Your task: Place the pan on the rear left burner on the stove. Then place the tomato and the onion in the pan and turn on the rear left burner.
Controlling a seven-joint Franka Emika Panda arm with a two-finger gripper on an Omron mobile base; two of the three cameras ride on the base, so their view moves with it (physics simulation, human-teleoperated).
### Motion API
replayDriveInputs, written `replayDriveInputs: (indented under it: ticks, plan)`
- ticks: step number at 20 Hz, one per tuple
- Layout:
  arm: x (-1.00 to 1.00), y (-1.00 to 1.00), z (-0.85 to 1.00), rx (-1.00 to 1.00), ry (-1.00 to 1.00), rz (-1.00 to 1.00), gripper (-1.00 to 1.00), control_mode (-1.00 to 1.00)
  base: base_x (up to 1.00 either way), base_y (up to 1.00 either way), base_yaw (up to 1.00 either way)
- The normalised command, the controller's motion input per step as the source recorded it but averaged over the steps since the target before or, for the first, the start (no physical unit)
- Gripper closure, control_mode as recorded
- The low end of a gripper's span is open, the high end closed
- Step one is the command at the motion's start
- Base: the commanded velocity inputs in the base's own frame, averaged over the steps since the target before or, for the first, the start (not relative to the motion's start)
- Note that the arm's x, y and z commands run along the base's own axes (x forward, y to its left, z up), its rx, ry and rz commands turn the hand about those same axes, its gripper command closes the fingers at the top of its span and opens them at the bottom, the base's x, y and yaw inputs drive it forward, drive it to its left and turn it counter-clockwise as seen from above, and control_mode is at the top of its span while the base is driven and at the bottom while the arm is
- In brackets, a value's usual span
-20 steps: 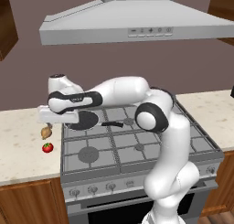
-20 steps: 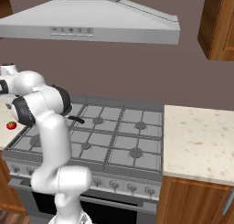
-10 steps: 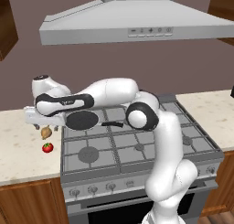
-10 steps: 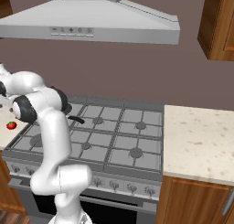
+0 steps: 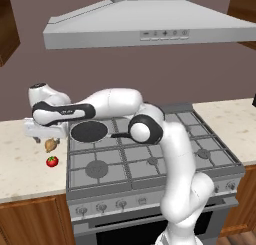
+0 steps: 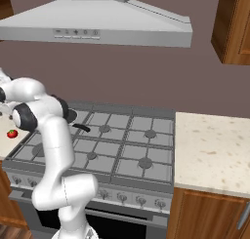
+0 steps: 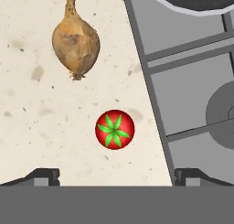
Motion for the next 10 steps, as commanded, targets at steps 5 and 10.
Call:
replayDriveInputs:
  ticks: [5,10]
  plan:
    - [0.01,0.0,-0.4,0.0,0.0,-0.02,-1.0,-1.0,0.0,0.0,0.0]
    - [0.0,0.0,-0.45,0.0,0.0,-0.03,-1.0,-1.0,0.0,0.0,0.0]
